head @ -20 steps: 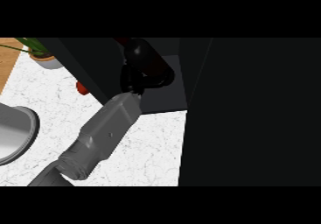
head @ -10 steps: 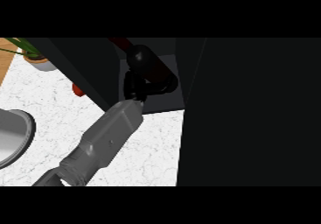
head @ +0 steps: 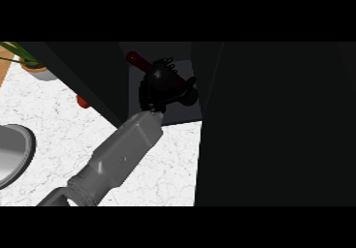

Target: Pick up the wine, place it into the cabinet and close the cabinet

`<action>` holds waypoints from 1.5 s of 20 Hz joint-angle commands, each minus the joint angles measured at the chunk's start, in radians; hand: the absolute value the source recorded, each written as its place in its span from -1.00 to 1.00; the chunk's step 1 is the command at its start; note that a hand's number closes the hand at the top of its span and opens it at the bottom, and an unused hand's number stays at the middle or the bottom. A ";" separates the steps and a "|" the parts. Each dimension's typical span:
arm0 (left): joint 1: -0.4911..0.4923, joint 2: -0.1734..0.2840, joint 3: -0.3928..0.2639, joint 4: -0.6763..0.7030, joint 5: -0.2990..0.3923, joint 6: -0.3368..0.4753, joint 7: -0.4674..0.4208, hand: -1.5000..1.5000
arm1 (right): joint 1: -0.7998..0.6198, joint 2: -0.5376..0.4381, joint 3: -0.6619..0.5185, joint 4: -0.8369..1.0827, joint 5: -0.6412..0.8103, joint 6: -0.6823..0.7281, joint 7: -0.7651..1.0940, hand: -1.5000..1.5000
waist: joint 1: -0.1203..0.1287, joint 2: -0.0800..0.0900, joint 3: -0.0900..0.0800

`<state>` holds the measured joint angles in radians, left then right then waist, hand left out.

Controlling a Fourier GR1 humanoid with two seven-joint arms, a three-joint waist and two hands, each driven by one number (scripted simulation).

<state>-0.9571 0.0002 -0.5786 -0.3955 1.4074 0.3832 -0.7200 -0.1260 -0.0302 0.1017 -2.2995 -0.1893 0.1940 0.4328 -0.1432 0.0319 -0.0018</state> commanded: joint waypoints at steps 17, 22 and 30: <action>-0.080 0.000 -0.186 0.079 0.026 0.088 -0.044 -1.00 | 0.000 0.010 0.012 0.000 0.028 -0.024 0.016 -1.00 | 0.026 -0.003 0.001; -0.066 0.000 -0.208 0.000 0.056 0.131 -0.084 -1.00 | 0.003 0.012 -0.005 0.041 0.001 -0.003 -0.025 -1.00 | 0.023 -0.003 0.001; -0.031 0.000 -0.235 -0.044 0.093 0.124 -0.194 -1.00 | -0.012 -0.005 -0.003 -0.002 -0.009 -0.015 0.041 -1.00 | 0.031 -0.005 0.001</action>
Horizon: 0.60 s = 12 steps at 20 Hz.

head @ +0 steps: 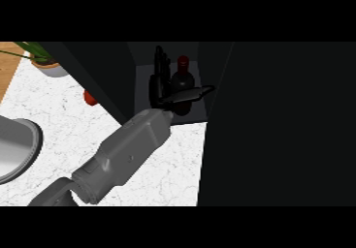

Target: Pick up the wine, place it into the cabinet and close the cabinet

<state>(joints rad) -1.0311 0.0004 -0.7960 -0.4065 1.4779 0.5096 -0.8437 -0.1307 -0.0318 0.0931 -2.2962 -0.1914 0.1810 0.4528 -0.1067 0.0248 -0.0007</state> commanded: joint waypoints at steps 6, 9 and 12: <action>0.025 0.000 -0.052 -0.071 0.044 -0.041 -0.029 -1.00 | -0.003 0.017 0.040 -0.015 0.032 -0.031 0.041 -1.00 | 0.033 -0.008 0.000; 0.095 0.000 -0.095 -0.150 0.060 -0.021 -0.064 -1.00 | -0.006 -0.018 -0.022 -0.049 -0.030 -0.012 0.056 -1.00 | 0.043 -0.013 0.000; 0.068 0.000 -0.116 -0.118 0.046 -0.064 -0.040 -1.00 | -0.034 -0.016 -0.040 0.011 -0.017 -0.017 0.038 -1.00 | 0.054 -0.012 0.000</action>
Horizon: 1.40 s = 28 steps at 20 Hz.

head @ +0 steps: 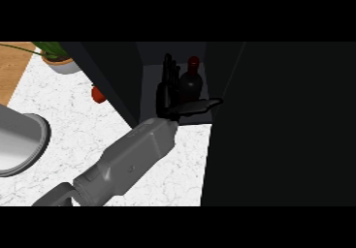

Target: Pick up the wine, place it into the cabinet and close the cabinet

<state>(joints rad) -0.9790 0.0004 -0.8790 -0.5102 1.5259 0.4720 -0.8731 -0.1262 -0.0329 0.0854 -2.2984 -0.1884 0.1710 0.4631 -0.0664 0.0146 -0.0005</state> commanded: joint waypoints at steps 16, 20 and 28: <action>0.211 0.002 -0.010 -0.229 -0.203 0.050 -0.066 -1.00 | 0.027 -0.001 0.017 -0.090 0.054 -0.054 0.073 -1.00 | 0.064 -0.016 0.001; 0.282 0.067 -0.011 -0.413 -0.274 0.116 -0.021 -1.00 | 0.058 -0.016 -0.017 -0.071 0.032 -0.030 0.040 -1.00 | 0.069 -0.018 0.001; 0.453 0.220 -0.054 -0.720 -0.397 0.094 0.059 -1.00 | 0.051 -0.033 -0.044 -0.113 0.008 -0.027 0.060 -1.00 | 0.075 -0.019 0.001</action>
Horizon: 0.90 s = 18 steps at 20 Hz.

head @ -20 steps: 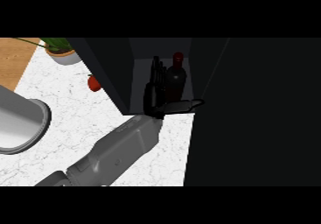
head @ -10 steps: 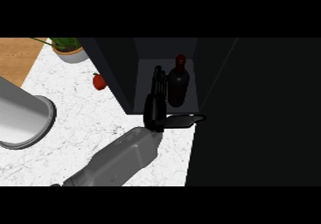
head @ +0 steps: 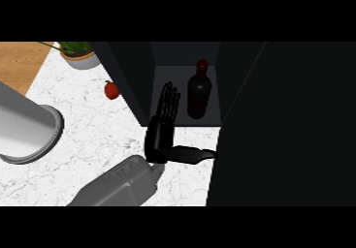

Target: Pick up the wine, place it into the cabinet and close the cabinet

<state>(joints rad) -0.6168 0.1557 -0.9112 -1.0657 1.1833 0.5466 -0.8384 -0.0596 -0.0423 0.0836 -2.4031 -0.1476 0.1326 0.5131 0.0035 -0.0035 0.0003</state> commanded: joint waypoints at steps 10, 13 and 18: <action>0.240 0.341 -0.011 -0.514 -0.144 -0.069 0.123 -1.00 | -0.011 -0.089 -0.013 -0.027 -0.089 0.105 0.035 1.00 | 0.006 -0.001 0.000; 0.292 0.384 -0.017 -0.594 -0.162 -0.089 0.137 1.00 | 0.033 -0.133 -0.024 -0.053 -0.143 0.188 0.011 1.00 | 0.002 -0.002 0.001; 0.438 0.514 0.040 -0.684 -0.166 -0.186 0.100 1.00 | -0.022 -0.098 0.106 -0.076 -0.128 0.158 0.113 1.00 | 0.007 0.000 -0.001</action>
<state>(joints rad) -0.2674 0.6105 -0.8851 -1.6897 1.0346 0.4146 -0.7246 -0.0562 -0.1473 0.1224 -2.3989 -0.2318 0.3058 0.5361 0.0104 -0.0047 0.0004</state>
